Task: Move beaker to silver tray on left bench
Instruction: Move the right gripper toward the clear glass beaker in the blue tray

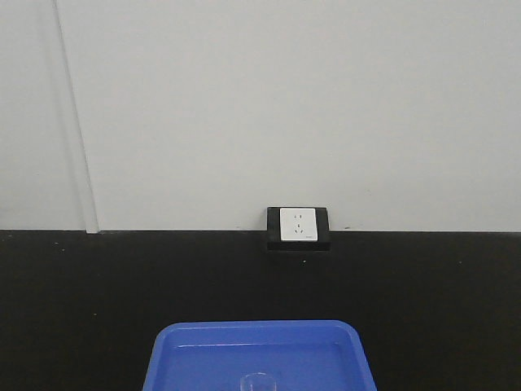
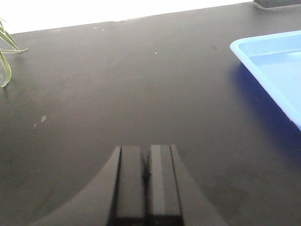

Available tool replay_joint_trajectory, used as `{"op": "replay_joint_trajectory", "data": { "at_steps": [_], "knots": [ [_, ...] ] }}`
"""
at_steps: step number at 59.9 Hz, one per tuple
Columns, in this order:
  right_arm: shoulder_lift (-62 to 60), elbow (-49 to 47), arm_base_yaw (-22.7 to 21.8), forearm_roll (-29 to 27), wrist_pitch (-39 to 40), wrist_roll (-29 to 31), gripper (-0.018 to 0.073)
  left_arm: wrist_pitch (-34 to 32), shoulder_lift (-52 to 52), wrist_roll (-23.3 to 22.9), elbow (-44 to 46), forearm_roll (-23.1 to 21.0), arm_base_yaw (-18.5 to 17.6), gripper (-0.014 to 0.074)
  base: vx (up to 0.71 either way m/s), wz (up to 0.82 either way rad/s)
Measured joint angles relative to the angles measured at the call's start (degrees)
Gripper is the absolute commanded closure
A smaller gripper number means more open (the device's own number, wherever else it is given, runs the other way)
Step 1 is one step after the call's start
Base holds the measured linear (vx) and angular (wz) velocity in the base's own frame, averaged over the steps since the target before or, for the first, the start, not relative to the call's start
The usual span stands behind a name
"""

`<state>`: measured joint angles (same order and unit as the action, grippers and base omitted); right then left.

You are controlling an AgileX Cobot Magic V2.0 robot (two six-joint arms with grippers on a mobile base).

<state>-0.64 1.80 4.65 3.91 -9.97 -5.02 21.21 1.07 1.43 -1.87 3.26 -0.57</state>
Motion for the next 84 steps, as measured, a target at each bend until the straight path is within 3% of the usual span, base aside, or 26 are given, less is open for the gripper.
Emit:
{"op": "replay_joint_trajectory", "data": {
  "at_steps": [24, 33, 49, 65, 74, 84],
  "knots": [
    [0.0, -0.15, 0.0, -0.96, 3.93, 0.43, 0.0571, 0.0, 0.0, 0.0, 0.0, 0.0, 0.0, 0.0595, 0.0, 0.0],
    [2.28, -6.07, 0.0, -0.82, 7.33, 1.45, 0.0571, 0.0, 0.0, 0.0, 0.0, 0.0, 0.0, 0.0595, 0.0, 0.0],
    [28.08, -25.13, 0.0, 0.39, 20.05, 3.29, 0.0571, 0.0, 0.0, 0.0, 0.0, 0.0, 0.0, 0.0595, 0.0, 0.0],
    [49.66, -35.59, 0.0, 0.19, 22.99, 3.03, 0.0564, 0.0, 0.0, 0.0, 0.0, 0.0, 0.0, 0.0595, 0.0, 0.0],
    [55.12, -36.29, 0.0, 0.19, 22.75, 2.99, 0.0515, 0.0, 0.0, 0.0, 0.0, 0.0, 0.0, 0.0595, 0.0, 0.0],
    [56.99, -36.36, 0.0, 0.19, 19.88, 2.99, 0.0344, 0.0, 0.0, 0.0, 0.0, 0.0, 0.0, 0.0595, 0.0, 0.0]
  ]
}}
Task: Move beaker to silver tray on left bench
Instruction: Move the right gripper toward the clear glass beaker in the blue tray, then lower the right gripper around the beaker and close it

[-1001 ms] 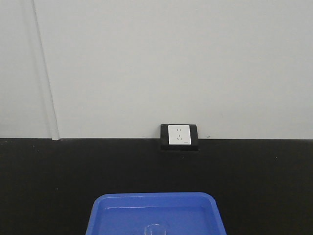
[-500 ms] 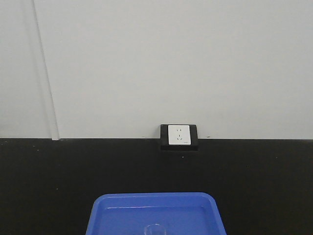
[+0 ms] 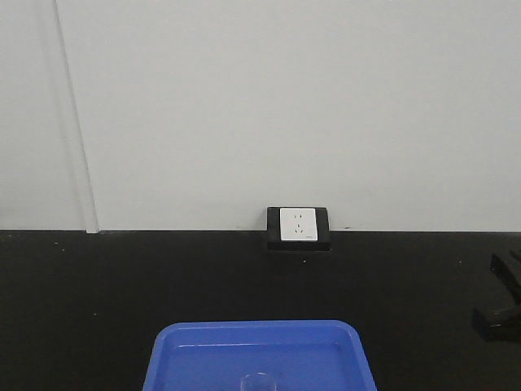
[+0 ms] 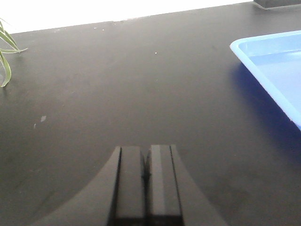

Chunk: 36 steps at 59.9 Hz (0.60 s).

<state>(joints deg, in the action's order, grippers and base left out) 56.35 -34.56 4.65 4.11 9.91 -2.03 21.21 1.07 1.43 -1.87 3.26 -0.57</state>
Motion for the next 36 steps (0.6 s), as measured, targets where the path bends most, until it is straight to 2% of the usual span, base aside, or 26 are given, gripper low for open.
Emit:
{"op": "replay_joint_trajectory", "data": {
  "at_steps": [11, 18, 20, 29, 36],
  "knots": [
    [0.34, 0.0, 0.0, -0.14, -1.78, 0.0, 0.0021, 0.0, 0.0, 0.0, 0.0, 0.0, 0.0, 0.0595, 0.0, 0.0],
    [0.33, 0.0, 0.0, -0.14, -1.83, -0.07, -0.0142, 0.0, 0.0, 0.0, 0.0, 0.0, 0.0, 0.0595, 0.0, 0.0],
    [0.33, 0.0, 0.0, -0.2, -1.83, -0.24, -0.0168, 0.0, 0.0, 0.0, 0.0, 0.0, 0.0, 0.0595, 0.0, 0.0],
    [0.7, 0.0, 1.18, -0.4, -1.93, -5.4, -0.0161, 0.0, 0.0, 0.0, 0.0, 0.0, 0.0, 0.0595, 0.0, 0.0],
    [3.99, -0.25, 6.2, 1.61, -1.82, -8.18, -0.0137, 0.0, 0.0, 0.0, 0.0, 0.0, 0.0, 0.0595, 0.0, 0.0]
  ]
}}
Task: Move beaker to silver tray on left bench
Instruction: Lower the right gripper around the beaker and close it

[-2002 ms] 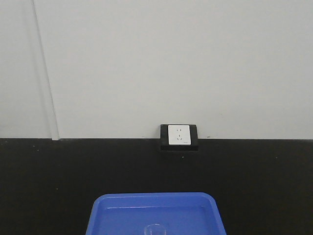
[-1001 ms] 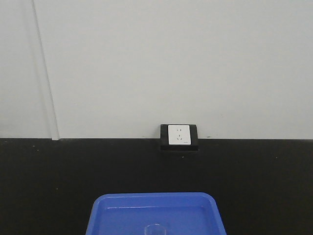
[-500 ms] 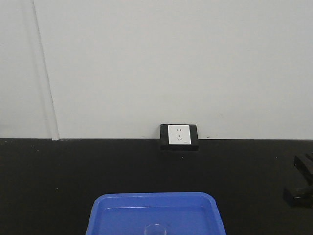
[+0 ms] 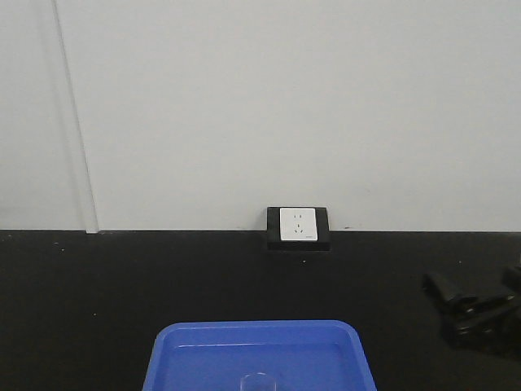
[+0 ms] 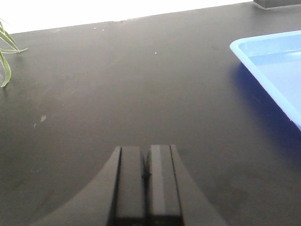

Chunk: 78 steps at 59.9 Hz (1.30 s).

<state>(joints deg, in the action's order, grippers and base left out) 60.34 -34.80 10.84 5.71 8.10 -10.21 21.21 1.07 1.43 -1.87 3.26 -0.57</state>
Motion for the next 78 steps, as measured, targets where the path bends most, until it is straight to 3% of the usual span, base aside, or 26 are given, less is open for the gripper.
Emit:
{"op": "replay_joint_trajectory", "data": {
  "at_steps": [12, 25, 42, 61, 78],
  "knots": [
    [14.15, 0.0, 11.09, 7.46, 4.0, -0.46, -0.0073, 0.0, 0.0, 0.0, 0.0, 0.0, 0.0, 0.0595, 0.0, 0.0],
    [28.42, 0.0, 16.1, 10.27, 9.43, -0.46, -0.0011, 0.0, 0.0, 0.0, 0.0, 0.0, 0.0, 0.0595, 0.0, 0.0],
    [38.54, -0.02, 16.95, 14.87, 20.03, -0.7, -0.0002, 0.0, 0.0, 0.0, 0.0, 0.0, 0.0, 0.0595, 0.0, 0.0],
    [51.77, -1.99, 16.95, 15.0, 42.88, -0.82, -0.0002, 0.0, 0.0, 0.0, 0.0, 0.0, 0.0, 0.0595, 0.0, 0.0],
    [60.26, -9.17, 16.95, 14.91, 44.47, -0.88, -0.0002, 0.0, 0.0, 0.0, 0.0, 0.0, 0.0, 0.0595, 0.0, 0.0]
  ]
}}
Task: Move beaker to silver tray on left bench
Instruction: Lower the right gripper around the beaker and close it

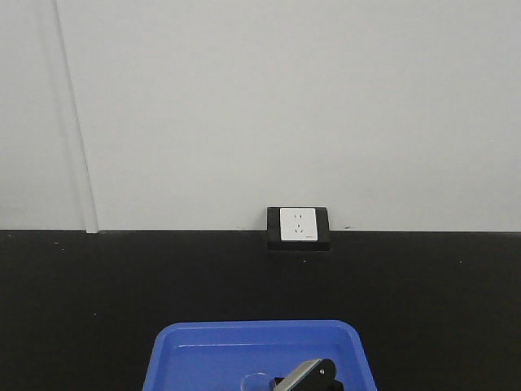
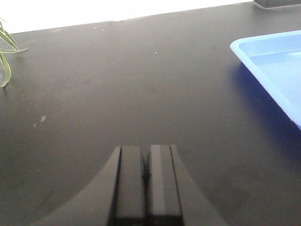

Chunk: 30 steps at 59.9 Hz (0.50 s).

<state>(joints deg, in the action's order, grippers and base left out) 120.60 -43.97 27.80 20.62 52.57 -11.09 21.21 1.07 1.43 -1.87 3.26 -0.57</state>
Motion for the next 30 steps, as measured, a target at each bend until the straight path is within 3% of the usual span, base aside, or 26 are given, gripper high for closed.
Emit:
{"op": "replay_joint_trajectory", "data": {
  "at_steps": [9, 18, 23, 30],
  "knots": [
    [2.09, -3.1, 0.0, -0.02, 0.45, -2.05, 0.0069, 0.0, 0.0, 0.0, 0.0, 0.0, 0.0, 0.0595, 0.0, 0.0],
    [2.56, -4.02, 0.0, -0.07, 0.57, -4.16, 0.0351, 0.0, 0.0, 0.0, 0.0, 0.0, 0.0, 0.0595, 0.0, 0.0],
    [2.56, -4.07, 0.0, 0.0, 0.61, -4.29, 0.0564, 0.0, 0.0, 0.0, 0.0, 0.0, 0.0, 0.0595, 0.0, 0.0],
    [1.58, -3.7, 0.0, 1.51, -0.12, -6.34, 0.0575, 0.0, 0.0, 0.0, 0.0, 0.0, 0.0, 0.0595, 0.0, 0.0]
  ]
}}
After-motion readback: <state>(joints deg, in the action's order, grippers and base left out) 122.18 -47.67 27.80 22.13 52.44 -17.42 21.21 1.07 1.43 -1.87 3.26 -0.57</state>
